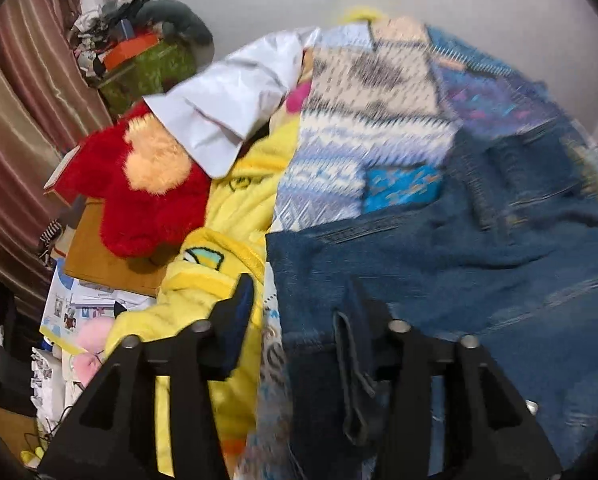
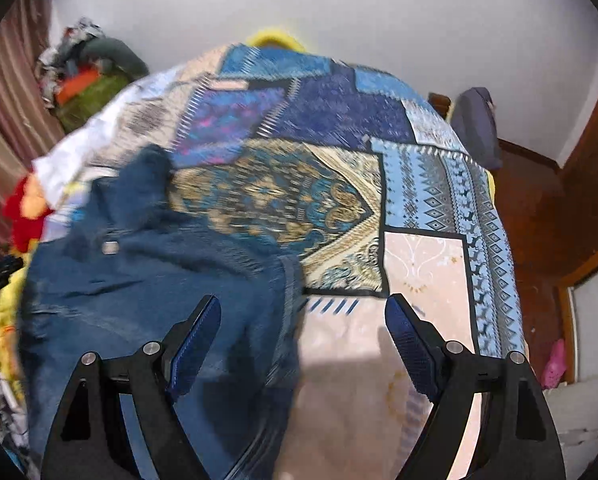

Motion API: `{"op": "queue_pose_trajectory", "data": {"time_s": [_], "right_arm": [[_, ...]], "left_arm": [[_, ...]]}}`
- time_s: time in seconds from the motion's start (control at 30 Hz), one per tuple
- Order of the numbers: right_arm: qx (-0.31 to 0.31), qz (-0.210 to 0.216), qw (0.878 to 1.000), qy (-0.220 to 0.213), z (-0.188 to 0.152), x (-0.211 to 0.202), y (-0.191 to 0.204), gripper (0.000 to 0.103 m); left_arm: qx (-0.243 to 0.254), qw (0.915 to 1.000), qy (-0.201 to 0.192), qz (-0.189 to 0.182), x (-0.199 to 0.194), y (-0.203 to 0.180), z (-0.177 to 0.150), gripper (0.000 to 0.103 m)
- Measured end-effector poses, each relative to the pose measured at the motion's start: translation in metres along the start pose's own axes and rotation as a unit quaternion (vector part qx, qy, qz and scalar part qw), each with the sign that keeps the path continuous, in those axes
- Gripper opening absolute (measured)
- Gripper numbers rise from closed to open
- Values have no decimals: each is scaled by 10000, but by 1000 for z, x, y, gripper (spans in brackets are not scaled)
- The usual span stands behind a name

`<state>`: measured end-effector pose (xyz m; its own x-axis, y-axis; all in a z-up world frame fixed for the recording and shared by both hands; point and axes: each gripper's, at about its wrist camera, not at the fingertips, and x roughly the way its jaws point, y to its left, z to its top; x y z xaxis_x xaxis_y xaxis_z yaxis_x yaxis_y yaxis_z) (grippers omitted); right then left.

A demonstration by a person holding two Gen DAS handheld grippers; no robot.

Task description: Fold large clothes

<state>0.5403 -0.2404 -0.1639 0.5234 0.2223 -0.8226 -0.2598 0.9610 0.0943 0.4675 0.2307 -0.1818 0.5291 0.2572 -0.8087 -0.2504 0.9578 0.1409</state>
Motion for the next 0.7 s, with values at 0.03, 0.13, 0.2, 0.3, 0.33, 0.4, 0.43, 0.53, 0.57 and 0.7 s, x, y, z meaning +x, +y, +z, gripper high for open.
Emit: {"op": "queue_pose_trajectory", "data": {"time_s": [0.03,0.13,0.2,0.3,0.33,0.4,0.43,0.53,0.57,0.7], "right_arm": [[-4,74,10000,-46,-2,-11,4,84],[-12,273,9995,-163,-13,-47,17,90],[15,360,9991,-245,-23,-70,25,98],[27,473,9984,-305,-42,-101,36,99],[0,517,9982,-303,-48,-108,40,99],[-50,619,9976,-310,-64,-123,47,99],[-63,645,9974,-314,-72,-129,50,99],[-140,667,9973,-280,-99,-140,59,99],[-183,649,9974,-256,-110,-143,63,99],[-183,616,9978,-145,-150,-144,68,99]], "left_arm": [[1,9999,-126,-77,-17,0,-2,57],[76,9990,-364,-232,-59,-2,-7,69],[153,9981,-519,-306,-88,-1,-14,82],[284,9964,-690,-404,-124,1,-28,93],[309,9960,-709,-441,-133,2,-33,95],[340,9954,-712,-552,-150,4,-47,96],[342,9951,-699,-610,-155,6,-54,96],[291,9949,-577,-776,-165,11,-79,96],[263,9950,-525,-807,-165,13,-88,96],[101,9954,-172,-942,-154,24,-131,96]]}}
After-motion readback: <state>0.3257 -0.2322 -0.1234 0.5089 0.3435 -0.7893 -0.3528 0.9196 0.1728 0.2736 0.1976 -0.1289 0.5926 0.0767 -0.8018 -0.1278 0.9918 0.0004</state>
